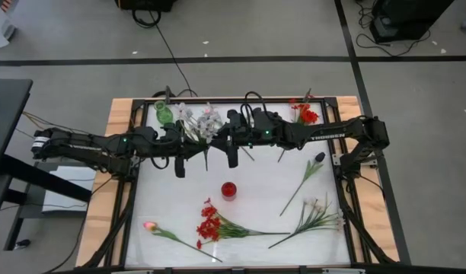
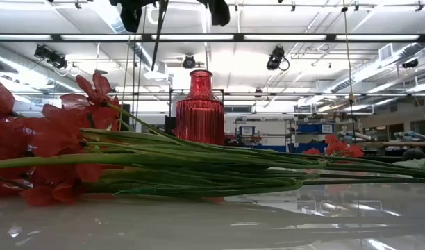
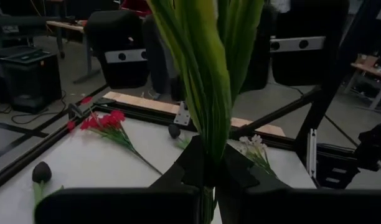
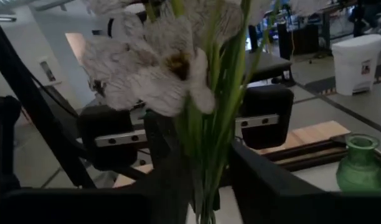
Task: Sort flowers into vase by color
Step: Put the left white flowers into the green flower vase
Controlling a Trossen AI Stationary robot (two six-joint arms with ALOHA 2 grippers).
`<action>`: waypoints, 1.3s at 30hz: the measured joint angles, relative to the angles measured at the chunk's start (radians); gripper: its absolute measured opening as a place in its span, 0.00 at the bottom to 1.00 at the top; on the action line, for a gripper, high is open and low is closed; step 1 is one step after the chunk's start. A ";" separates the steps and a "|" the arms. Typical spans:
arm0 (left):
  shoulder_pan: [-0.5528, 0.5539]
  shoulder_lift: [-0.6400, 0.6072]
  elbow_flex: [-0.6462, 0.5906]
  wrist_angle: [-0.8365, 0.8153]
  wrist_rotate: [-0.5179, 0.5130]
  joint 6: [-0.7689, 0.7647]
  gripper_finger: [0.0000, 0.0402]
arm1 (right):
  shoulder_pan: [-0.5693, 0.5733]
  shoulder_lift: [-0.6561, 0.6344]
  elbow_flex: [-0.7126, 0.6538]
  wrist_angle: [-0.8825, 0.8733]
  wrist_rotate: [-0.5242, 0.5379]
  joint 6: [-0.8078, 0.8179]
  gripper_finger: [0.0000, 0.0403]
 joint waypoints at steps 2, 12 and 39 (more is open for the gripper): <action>0.000 0.000 0.000 -0.002 0.001 0.002 0.06 | -0.001 -0.001 0.000 -0.004 -0.016 -0.011 0.14; 0.001 -0.001 0.000 -0.009 0.000 0.003 0.19 | -0.014 -0.022 0.000 -0.016 -0.041 -0.054 0.02; 0.028 0.131 -0.001 0.076 0.025 -0.032 0.21 | -0.050 -0.091 0.000 -0.032 -0.098 -0.107 0.02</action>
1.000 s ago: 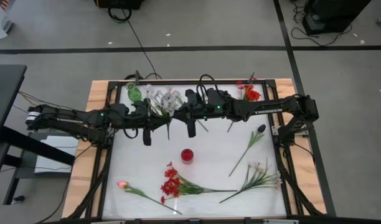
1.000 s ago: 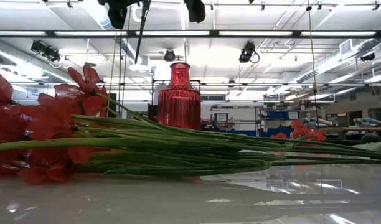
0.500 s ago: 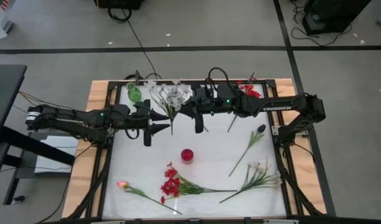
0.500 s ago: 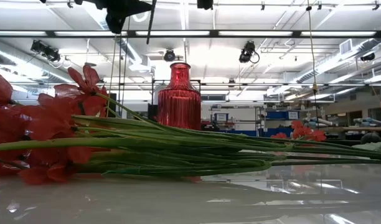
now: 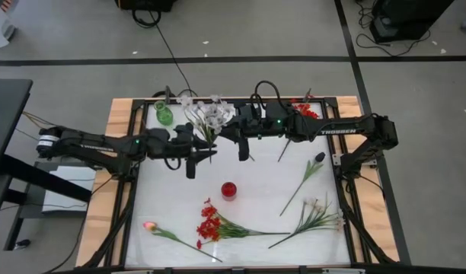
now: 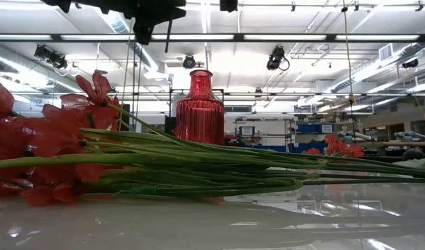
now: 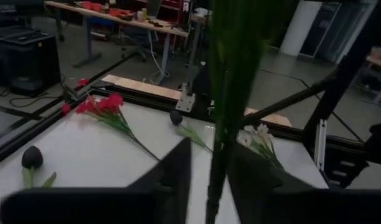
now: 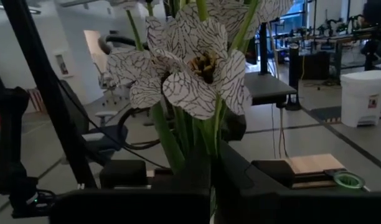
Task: Sort flowers into vase by color
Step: Put the left white flowers into the green flower vase
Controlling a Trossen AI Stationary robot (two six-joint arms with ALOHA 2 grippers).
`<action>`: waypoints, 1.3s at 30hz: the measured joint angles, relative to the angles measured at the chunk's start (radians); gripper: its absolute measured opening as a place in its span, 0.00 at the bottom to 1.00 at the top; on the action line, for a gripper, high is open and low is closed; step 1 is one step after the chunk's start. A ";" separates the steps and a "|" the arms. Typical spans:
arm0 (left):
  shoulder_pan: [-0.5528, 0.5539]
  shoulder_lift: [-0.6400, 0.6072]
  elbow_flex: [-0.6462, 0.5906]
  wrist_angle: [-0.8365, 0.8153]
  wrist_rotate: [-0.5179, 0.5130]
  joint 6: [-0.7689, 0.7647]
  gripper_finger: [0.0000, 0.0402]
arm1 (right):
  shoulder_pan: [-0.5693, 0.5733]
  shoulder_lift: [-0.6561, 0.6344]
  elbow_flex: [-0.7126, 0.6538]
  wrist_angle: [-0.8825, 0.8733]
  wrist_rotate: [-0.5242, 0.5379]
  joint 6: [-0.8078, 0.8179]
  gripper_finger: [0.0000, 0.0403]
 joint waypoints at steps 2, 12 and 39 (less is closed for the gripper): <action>0.004 -0.008 0.000 -0.001 0.000 0.009 0.09 | 0.000 0.000 0.000 0.001 0.000 0.003 0.05; 0.012 -0.051 0.000 -0.011 -0.017 0.064 0.04 | -0.002 -0.058 -0.001 -0.163 0.043 0.007 0.37; 0.012 -0.265 0.001 -0.198 -0.175 0.135 0.04 | 0.029 -0.751 -0.488 -0.438 0.286 0.060 0.28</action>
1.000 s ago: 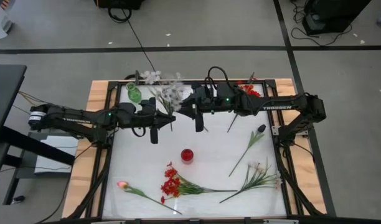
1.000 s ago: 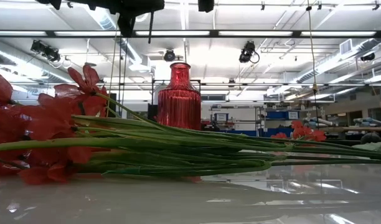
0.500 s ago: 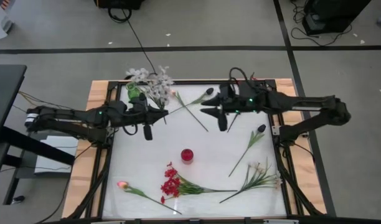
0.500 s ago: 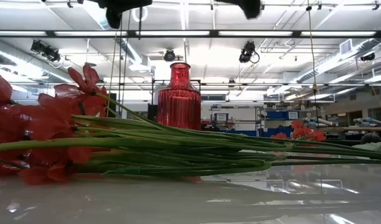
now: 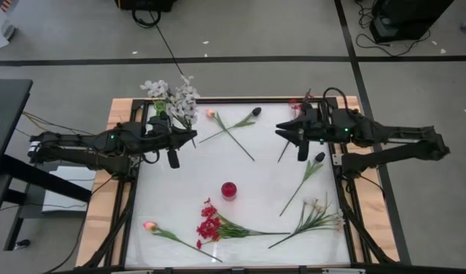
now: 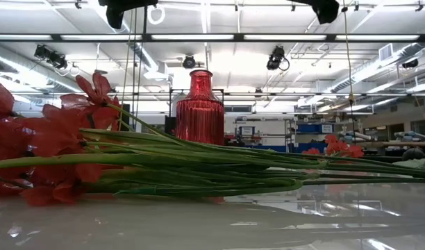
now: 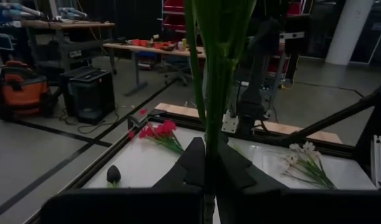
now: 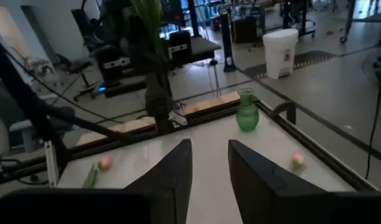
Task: Sort flowers into vase by color
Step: Put the left white flowers into the green flower vase
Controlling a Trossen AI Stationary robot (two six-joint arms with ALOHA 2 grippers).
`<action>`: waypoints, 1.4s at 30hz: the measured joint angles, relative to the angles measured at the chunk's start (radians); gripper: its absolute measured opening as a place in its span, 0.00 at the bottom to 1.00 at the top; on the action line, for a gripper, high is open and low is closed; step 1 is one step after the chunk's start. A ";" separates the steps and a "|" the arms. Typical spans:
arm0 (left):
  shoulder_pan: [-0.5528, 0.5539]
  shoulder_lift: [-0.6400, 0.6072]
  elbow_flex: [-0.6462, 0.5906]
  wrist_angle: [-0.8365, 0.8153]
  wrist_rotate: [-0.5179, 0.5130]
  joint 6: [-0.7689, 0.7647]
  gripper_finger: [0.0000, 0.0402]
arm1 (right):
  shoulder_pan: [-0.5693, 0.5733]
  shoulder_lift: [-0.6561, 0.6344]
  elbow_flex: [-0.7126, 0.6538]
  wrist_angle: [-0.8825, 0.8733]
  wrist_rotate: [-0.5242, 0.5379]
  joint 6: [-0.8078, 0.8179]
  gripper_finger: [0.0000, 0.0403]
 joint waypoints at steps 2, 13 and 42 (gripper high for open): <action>0.000 0.000 0.000 0.000 -0.001 0.003 0.04 | 0.000 -0.014 0.000 0.006 -0.002 -0.006 0.28; 0.000 -0.057 0.000 -0.027 -0.138 0.059 0.04 | 0.000 -0.016 0.001 0.062 -0.004 -0.018 0.28; 0.855 -0.146 -0.124 -0.120 0.064 0.149 0.04 | 0.000 -0.009 0.001 0.088 -0.005 -0.018 0.28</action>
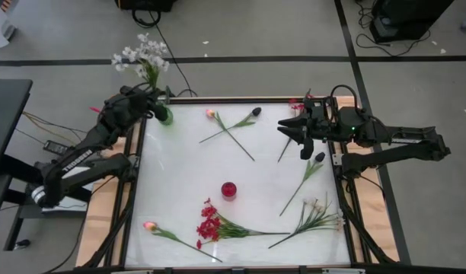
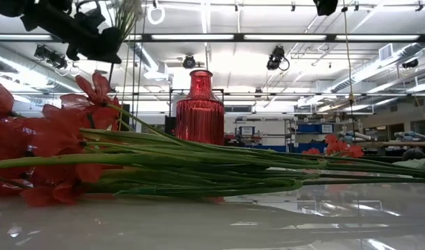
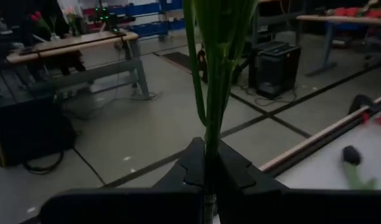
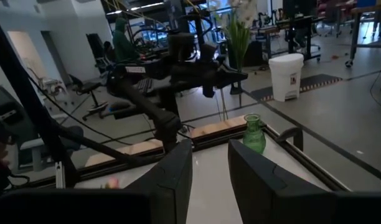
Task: Sort flowers into vase by color
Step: Put the left white flowers into the green flower vase
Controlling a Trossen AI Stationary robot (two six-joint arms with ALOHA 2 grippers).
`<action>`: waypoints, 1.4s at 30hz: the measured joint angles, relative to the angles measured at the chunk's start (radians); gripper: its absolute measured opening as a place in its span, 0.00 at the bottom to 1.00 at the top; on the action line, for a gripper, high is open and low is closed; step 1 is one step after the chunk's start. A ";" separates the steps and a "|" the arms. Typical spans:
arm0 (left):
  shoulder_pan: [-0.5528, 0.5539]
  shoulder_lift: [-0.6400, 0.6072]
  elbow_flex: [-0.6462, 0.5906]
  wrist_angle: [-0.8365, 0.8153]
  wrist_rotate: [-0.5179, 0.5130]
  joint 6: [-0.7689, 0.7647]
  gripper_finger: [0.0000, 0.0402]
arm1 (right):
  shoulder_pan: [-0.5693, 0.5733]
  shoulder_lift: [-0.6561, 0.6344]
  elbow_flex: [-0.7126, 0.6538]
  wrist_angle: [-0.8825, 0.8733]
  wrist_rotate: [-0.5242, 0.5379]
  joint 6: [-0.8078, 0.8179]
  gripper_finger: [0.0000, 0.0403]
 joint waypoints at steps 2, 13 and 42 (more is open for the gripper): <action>0.048 0.021 0.000 0.010 0.046 0.016 0.04 | 0.000 0.000 0.000 0.000 0.000 0.000 0.28; 0.157 0.083 -0.214 0.369 0.110 -0.051 0.04 | 0.000 0.000 0.000 0.000 0.000 0.000 0.28; 0.146 0.167 -0.308 0.482 0.083 -0.106 0.17 | 0.000 0.000 0.000 0.000 0.000 0.000 0.28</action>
